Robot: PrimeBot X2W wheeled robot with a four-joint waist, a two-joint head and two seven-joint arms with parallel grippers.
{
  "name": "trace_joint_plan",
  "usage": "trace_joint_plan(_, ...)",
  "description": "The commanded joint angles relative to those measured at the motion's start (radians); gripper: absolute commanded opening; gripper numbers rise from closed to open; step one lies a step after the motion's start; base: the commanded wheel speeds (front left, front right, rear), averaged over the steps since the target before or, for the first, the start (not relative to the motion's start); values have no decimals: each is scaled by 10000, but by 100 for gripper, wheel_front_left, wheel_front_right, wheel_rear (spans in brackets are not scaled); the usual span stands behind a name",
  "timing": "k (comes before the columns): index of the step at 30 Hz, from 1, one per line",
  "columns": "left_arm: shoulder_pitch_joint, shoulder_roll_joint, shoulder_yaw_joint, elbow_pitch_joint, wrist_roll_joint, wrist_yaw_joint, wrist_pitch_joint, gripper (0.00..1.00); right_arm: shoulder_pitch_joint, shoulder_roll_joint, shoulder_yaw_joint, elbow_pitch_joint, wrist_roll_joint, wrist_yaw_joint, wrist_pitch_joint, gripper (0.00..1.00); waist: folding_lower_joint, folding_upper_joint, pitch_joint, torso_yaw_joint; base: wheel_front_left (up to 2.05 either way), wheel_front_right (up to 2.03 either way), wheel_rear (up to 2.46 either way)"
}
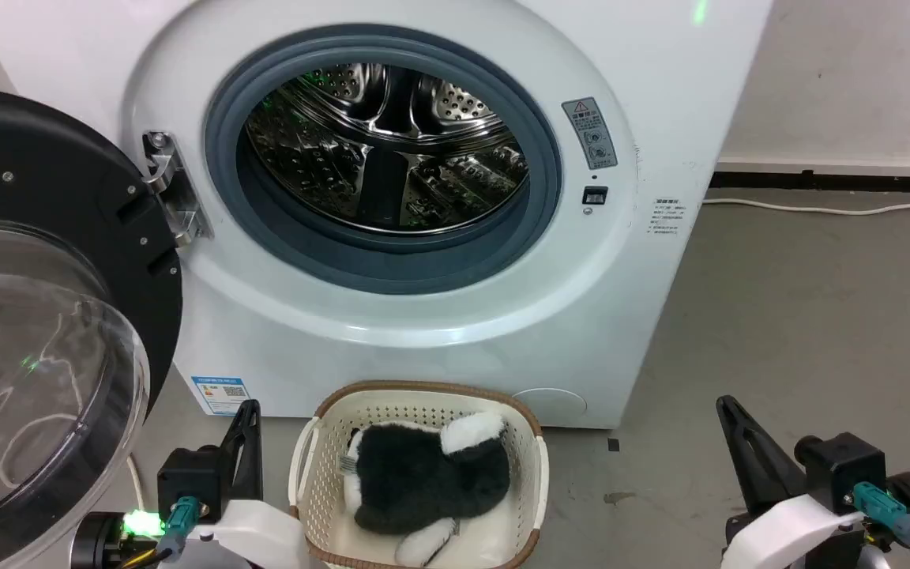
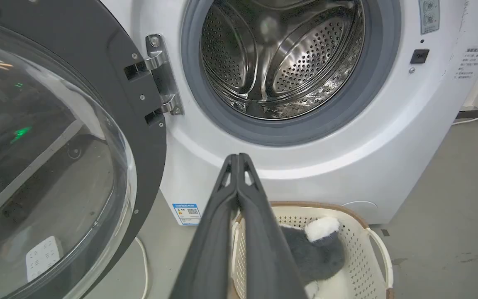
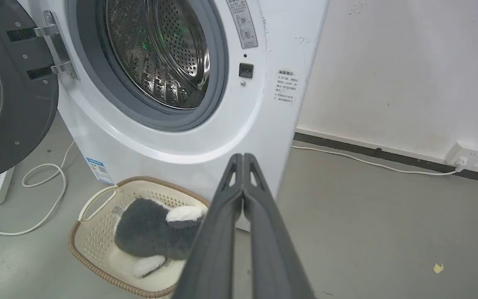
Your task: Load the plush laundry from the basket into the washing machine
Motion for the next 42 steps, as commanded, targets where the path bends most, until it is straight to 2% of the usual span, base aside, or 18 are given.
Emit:
trace_joint_plan(1,-154,1,-1,-43,26,-57,5,0,-116,38,-9,-45,-76,-9,3,0,0,0,0,0,0,0,0)
trace_joint_plan(27,-154,1,-1,-43,26,-57,5,0,-116,38,-9,-45,-76,-9,3,0,0,0,0,0,0,0,0)
trace_joint_plan(28,4,0,-11,1,-1,5,-5,100,3,-2,-3,1,10,0,-5,100,0,0,0,0,0,0,0)
trace_joint_plan(42,-5,0,-278,70,-48,130,-202,100,53,1,-146,-19,187,-1,-202,100,0,0,43,-79,0,0,0)
